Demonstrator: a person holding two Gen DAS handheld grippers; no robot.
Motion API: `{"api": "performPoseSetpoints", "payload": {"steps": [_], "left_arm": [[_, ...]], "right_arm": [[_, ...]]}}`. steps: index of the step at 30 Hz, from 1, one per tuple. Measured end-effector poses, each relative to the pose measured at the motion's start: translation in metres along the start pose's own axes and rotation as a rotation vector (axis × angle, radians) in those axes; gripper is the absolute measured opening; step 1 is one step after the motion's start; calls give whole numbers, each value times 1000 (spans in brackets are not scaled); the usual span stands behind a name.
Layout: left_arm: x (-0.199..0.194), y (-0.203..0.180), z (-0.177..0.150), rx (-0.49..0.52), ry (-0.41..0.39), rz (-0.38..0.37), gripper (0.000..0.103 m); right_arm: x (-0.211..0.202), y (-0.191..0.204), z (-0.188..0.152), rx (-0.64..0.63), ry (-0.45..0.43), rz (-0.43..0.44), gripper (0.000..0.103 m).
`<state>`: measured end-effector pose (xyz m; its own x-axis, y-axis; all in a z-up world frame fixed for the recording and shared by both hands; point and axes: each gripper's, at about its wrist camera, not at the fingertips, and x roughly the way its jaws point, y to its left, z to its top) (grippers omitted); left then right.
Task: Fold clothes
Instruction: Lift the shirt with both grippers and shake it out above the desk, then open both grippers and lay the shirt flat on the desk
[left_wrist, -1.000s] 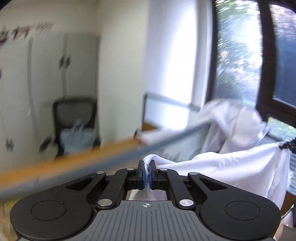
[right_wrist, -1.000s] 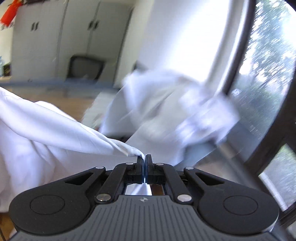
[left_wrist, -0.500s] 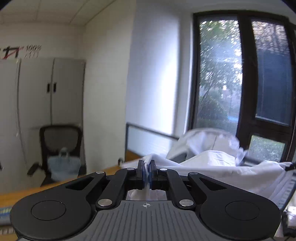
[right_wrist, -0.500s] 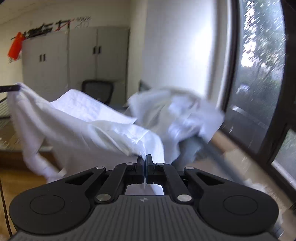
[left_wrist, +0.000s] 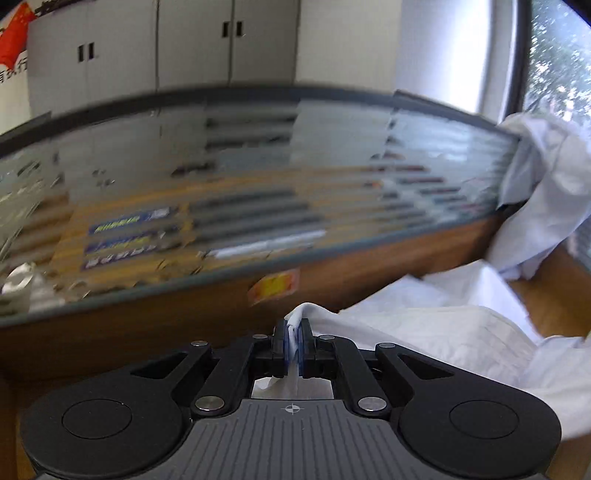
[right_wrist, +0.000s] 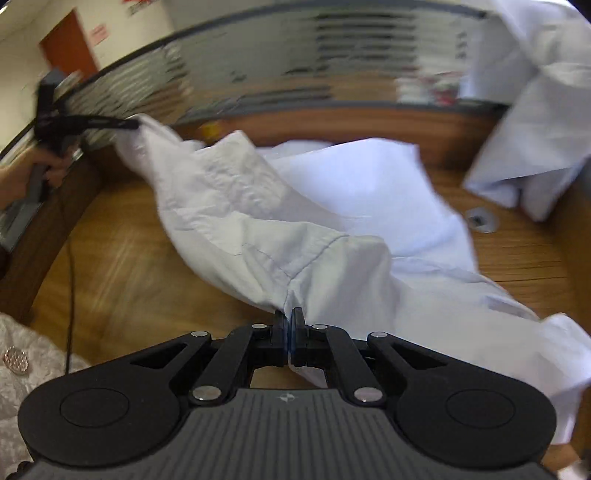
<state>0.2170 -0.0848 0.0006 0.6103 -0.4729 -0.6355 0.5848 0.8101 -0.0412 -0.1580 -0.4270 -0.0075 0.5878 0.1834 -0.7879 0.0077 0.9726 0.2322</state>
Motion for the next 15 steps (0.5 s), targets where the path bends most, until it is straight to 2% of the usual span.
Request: {"api": "performPoseSetpoints", "payload": {"steps": [5,10,11,13,15], "left_arm": [[17,40,-16,7,32,105,8],[0,76,-26,-16,23,177,16],[-8,78,-28,-24,11,176,16],[-25,82,-33,-39,-12,173,24],[-45,83,-41,-45,-24,164,25]], "right_arm": [[61,67,8,-141,87,144,2],[113,141,20,-273,141,264,2],[121,156,22,-296,149,285,2],[137,184,27,-349,169,322,2],[149,207,27,-393,201,357,2]]}}
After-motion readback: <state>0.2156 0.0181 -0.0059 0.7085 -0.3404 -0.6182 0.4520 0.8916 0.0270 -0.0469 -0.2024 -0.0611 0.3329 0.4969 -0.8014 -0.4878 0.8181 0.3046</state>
